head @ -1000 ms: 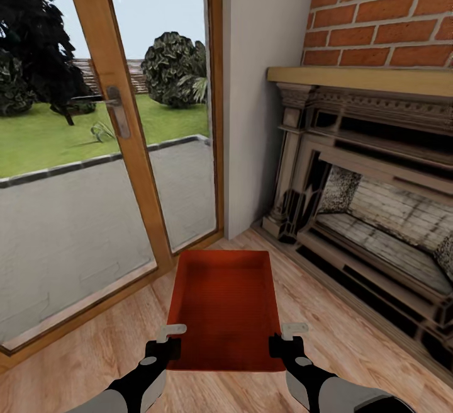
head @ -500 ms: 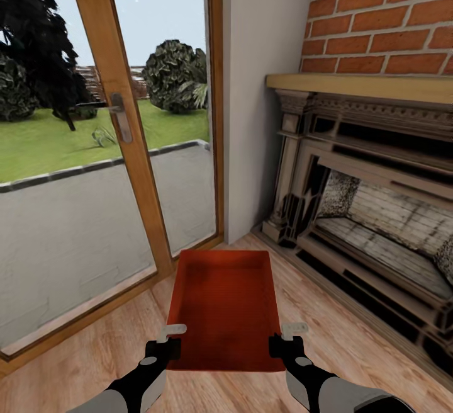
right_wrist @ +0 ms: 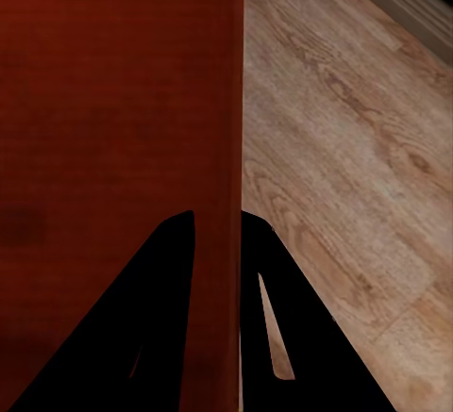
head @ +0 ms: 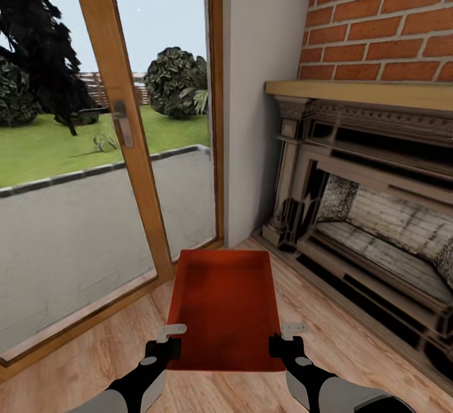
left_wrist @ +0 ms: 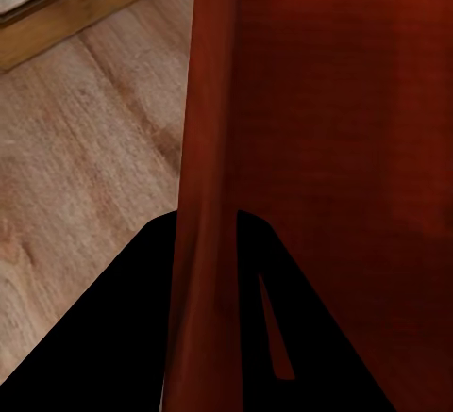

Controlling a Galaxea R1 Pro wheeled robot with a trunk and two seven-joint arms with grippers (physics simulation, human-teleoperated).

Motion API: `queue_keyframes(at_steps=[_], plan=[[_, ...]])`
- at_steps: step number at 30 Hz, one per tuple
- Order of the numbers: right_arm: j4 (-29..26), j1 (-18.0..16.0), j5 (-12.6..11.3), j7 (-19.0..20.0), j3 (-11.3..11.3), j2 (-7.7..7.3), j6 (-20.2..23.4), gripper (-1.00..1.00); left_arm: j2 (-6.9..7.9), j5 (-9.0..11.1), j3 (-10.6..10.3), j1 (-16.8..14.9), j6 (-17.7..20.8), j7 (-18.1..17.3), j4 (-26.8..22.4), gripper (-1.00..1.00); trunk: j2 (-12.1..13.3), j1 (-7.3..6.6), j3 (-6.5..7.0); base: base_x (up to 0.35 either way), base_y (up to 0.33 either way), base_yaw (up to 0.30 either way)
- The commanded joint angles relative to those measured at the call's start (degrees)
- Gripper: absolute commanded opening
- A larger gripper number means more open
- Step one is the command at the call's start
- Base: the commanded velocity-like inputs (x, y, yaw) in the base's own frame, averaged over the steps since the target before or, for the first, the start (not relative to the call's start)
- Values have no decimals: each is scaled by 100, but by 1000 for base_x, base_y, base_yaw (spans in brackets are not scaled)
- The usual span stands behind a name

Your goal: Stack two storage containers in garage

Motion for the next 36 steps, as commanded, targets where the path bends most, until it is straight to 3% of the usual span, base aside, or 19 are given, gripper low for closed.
queue_keyframes(at_steps=[1,18,36], plan=[[-11,-7,16,3,-194,2,-202,-100,7,84,137,-4,-35,93,71,-100,-3,0,0,0,0,0],[-10,-7,7,-6,-194,5,-185,-100,7,86,137,-4,-35,102,71,-100,-3,0,9,0,0,0],[-11,-7,10,-6,-194,5,-193,-100,-2,86,137,-4,-35,102,71,-100,719,-395,332,0,0,0]])
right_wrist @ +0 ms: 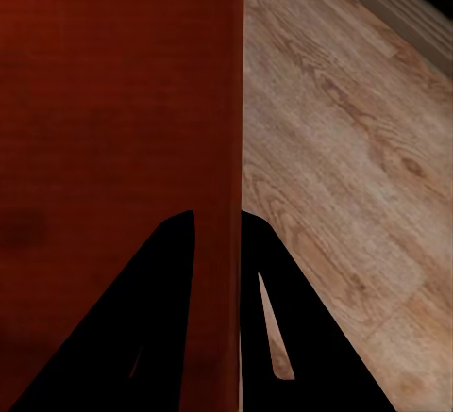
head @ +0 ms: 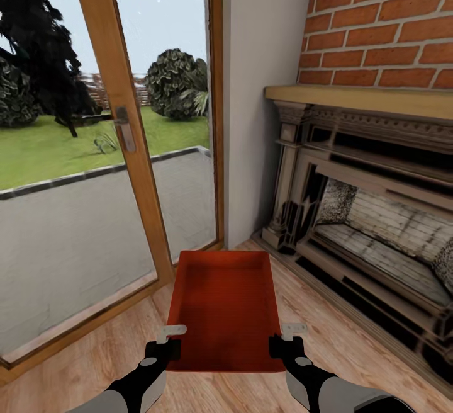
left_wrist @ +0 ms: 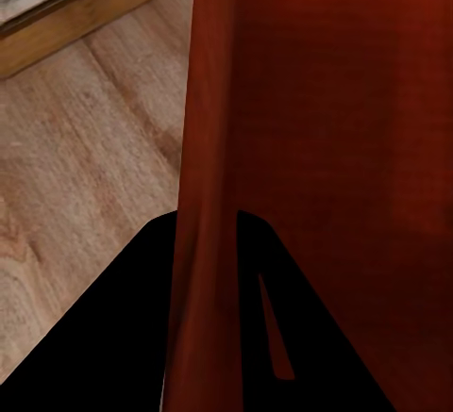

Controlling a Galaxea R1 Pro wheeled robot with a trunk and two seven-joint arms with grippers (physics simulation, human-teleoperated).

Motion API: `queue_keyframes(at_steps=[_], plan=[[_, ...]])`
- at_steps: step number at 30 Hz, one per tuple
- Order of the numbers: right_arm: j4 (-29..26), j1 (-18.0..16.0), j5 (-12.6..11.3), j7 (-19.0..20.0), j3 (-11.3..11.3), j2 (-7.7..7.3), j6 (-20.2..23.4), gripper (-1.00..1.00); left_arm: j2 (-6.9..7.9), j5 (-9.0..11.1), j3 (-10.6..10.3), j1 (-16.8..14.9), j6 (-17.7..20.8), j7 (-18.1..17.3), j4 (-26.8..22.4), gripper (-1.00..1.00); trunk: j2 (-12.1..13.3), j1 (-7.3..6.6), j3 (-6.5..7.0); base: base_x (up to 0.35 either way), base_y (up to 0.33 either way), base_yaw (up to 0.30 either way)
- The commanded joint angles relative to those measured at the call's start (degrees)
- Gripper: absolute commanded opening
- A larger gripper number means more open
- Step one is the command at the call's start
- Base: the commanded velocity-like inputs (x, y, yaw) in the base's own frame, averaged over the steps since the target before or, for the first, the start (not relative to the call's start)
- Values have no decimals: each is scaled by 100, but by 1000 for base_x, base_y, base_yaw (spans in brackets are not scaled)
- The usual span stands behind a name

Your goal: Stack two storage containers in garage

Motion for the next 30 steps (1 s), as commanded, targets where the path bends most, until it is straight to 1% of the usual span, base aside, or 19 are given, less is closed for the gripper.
queue_keyframes(at_steps=[1,24,30], plan=[[-9,-8,4,4,-209,4,-226,-100,5,93,114,-3,-33,113,32,-100,38,-23,13,0,0,0],[-9,-8,9,1,-209,4,-228,-100,5,93,114,-3,-33,113,32,-100,960,-528,426,0,0,0],[-11,-8,2,-13,-209,4,-228,-100,5,93,114,-3,-33,113,35,-100,1201,-660,570,0,0,0]])
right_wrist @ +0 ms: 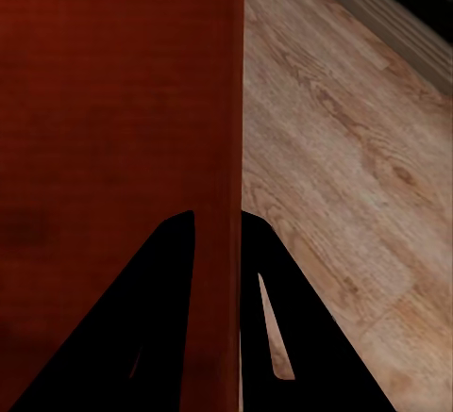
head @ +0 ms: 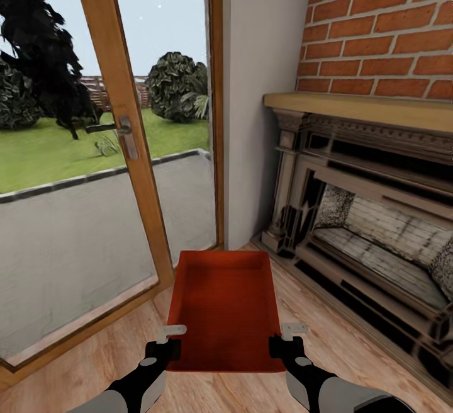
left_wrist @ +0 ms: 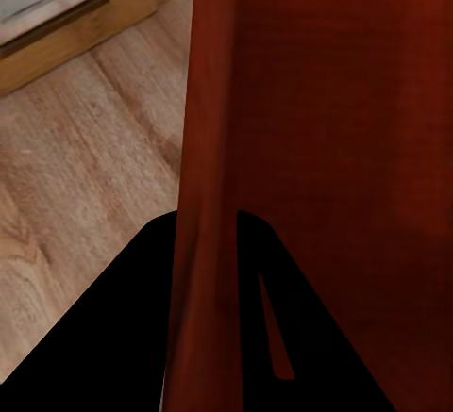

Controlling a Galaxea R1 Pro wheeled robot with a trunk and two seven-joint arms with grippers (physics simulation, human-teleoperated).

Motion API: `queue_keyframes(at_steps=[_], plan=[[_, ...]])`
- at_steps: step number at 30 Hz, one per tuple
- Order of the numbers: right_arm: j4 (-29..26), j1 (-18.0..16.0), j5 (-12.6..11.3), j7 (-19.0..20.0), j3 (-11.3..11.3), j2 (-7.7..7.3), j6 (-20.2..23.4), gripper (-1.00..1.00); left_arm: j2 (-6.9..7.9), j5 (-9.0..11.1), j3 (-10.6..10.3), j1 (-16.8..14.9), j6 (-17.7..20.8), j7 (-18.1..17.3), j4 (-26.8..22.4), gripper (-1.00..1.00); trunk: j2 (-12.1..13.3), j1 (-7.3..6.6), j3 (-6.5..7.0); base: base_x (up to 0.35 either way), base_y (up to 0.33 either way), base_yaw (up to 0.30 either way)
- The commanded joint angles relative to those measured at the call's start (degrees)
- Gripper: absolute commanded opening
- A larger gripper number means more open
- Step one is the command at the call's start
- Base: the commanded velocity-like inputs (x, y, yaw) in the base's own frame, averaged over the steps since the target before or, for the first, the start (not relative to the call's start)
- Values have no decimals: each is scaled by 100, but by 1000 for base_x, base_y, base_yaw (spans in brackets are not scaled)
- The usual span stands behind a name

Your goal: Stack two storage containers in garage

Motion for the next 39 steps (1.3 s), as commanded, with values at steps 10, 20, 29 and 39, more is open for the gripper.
queue_keyframes(at_steps=[10,20,29,39], plan=[[-7,-8,-30,-6,-188,3,-231,-100,5,95,107,-3,-33,116,32,-100,-3,0,82,0,0,0],[-5,-8,-30,-6,-188,3,-231,-100,5,95,107,-3,-33,116,32,-100,-3,0,171,0,0,0],[-10,-8,-27,-6,-188,3,-231,-100,5,95,107,-3,-33,116,33,-100,-3,0,250,0,0,0],[-8,-8,-26,-6,-188,3,-231,-100,5,95,107,-3,-33,116,32,-100,-3,0,339,0,0,0]])
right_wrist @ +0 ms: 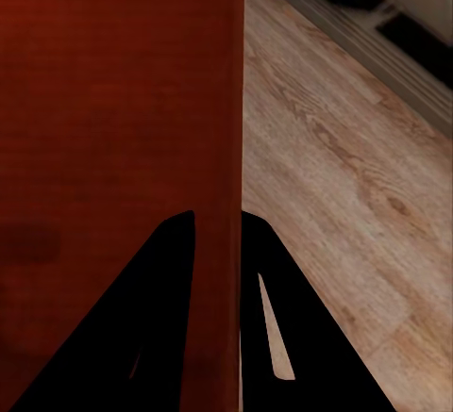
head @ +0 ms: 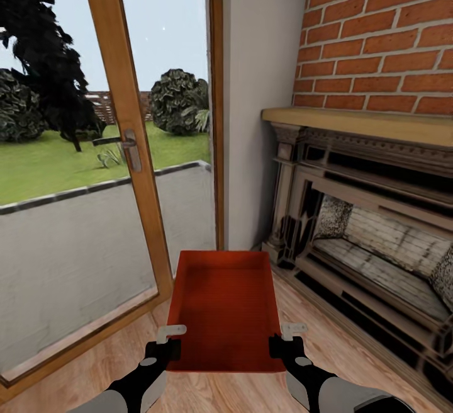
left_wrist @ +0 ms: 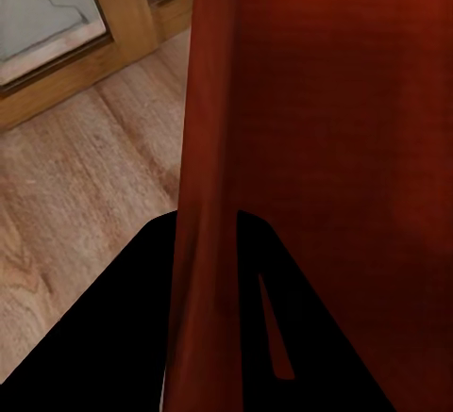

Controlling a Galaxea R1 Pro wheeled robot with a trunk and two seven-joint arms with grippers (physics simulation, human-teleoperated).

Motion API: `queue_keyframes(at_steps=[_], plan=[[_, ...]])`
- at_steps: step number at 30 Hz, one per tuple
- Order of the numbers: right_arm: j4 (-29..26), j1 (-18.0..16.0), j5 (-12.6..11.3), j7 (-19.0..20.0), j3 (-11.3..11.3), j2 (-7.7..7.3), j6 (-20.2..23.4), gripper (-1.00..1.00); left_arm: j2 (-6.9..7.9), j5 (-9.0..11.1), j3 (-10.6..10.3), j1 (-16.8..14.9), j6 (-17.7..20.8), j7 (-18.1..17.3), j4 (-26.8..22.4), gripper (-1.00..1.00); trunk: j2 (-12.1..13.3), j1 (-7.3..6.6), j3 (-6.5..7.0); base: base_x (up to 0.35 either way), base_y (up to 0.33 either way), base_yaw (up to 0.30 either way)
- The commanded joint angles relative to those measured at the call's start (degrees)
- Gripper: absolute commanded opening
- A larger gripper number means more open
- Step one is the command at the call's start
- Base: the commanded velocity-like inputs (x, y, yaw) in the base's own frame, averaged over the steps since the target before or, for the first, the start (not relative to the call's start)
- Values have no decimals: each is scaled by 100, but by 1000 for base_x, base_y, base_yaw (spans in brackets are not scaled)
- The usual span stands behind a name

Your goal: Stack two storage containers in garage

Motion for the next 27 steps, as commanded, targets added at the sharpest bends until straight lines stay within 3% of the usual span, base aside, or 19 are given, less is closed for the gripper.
queue_keyframes(at_steps=[1,27], plan=[[-8,-8,-37,-4,-180,3,-232,-100,5,96,108,-3,-32,117,32,-100,-5,1,2,0,0,0],[-5,-8,-34,-4,-178,3,-232,-100,5,96,106,-3,-32,117,31,-100,-5,1,232,0,0,0]])
